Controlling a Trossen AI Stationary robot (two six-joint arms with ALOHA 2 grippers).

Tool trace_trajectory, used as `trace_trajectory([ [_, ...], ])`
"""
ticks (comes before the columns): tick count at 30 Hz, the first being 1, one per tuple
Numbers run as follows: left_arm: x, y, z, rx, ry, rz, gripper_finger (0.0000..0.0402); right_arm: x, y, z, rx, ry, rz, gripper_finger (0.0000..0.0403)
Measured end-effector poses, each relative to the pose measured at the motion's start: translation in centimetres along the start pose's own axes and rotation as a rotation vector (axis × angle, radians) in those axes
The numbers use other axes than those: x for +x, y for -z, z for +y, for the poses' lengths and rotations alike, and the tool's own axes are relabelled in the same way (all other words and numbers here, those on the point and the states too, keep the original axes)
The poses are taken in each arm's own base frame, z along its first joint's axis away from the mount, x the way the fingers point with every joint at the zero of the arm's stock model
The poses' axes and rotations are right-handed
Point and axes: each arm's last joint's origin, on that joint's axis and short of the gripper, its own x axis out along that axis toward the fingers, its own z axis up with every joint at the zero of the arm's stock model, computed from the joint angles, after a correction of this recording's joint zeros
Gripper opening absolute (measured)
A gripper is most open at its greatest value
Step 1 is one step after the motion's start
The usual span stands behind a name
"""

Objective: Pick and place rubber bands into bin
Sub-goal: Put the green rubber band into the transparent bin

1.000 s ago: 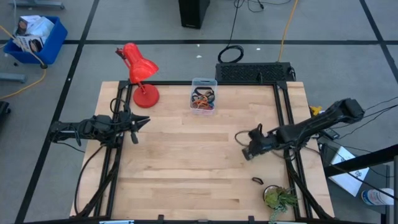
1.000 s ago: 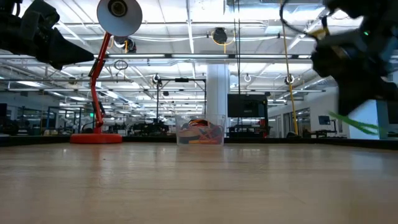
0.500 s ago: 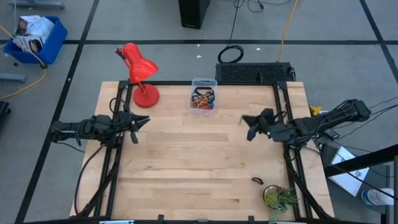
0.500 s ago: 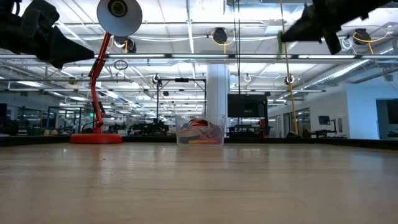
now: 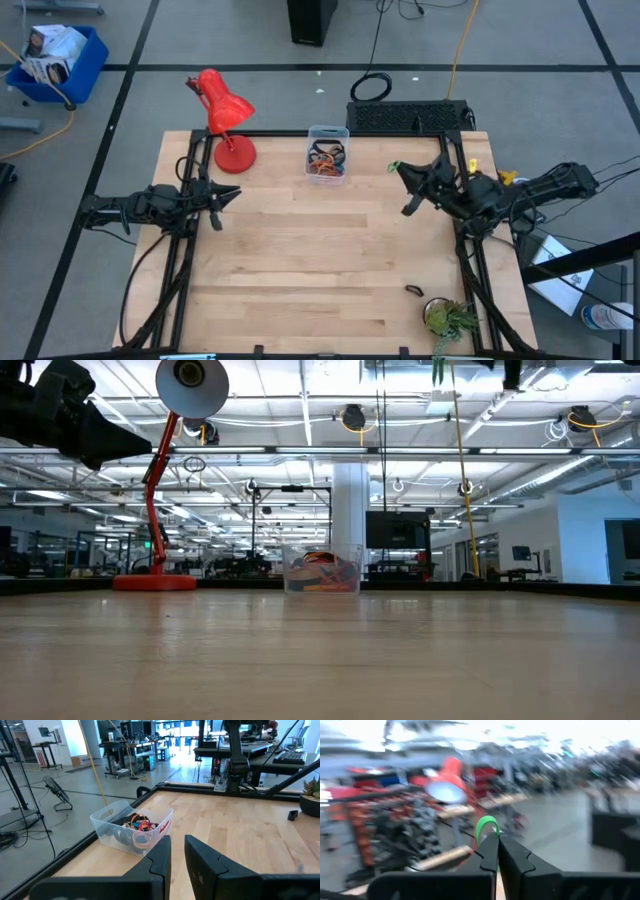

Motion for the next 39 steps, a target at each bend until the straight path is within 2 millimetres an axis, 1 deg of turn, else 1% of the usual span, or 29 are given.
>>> trace_trajectory([
  [3,0.0,0.0,0.0,0.000,0.000,0.000,0.0063,0.4,-1.1,-0.1,-0.031,-0.101,-0.107,0.0000],
  [6,0.0,0.0,0.0,-0.001,0.000,0.000,0.0063,0.8,-2.1,-0.6,-0.055,-0.105,-0.201,0.0000],
  [10,0.0,0.0,0.0,-0.020,0.002,0.000,0.0063,1.8,-3.4,-1.2,-0.106,-0.108,-0.233,0.0000],
  [13,0.0,0.0,0.0,-0.020,0.002,0.000,0.0063,3.2,-5.1,-1.3,-0.144,-0.148,-0.244,0.0000],
  [15,0.0,0.0,0.0,-0.022,0.002,0.000,0.0063,4.5,-6.3,-1.3,-0.167,-0.149,-0.214,0.0000],
  [18,0.0,0.0,0.0,-0.023,0.002,0.000,0.0063,6.8,-7.6,-1.2,-0.221,-0.101,-0.110,0.0000],
  [21,0.0,0.0,0.0,-0.022,0.002,0.000,0.0063,9.5,-8.2,-1.2,-0.254,-0.052,-0.006,0.0000],
  [24,0.0,0.0,0.0,-0.022,0.002,0.000,0.0063,12.3,-7.9,-1.4,-0.257,-0.069,0.072,0.0000],
  [25,0.0,0.0,0.0,-0.022,0.002,0.001,0.0063,13.3,-7.6,-1.4,-0.253,-0.080,0.089,0.0000],
  [28,0.0,0.0,0.0,-0.022,0.002,0.001,0.0063,16.1,-5.8,-1.9,-0.257,-0.096,0.157,0.0000],
  [33,0.0,0.0,0.0,-0.028,0.002,0.003,0.0063,19.8,-0.6,-3.9,-0.269,-0.019,0.342,0.0000],
  [36,0.0,0.0,0.0,-0.028,0.002,0.004,0.0063,21.5,2.8,-4.8,-0.243,-0.018,0.451,0.0000],
  [39,0.0,0.0,0.0,-0.028,0.002,0.004,0.0063,22.6,5.7,-5.1,-0.241,-0.043,0.533,0.0000],
])
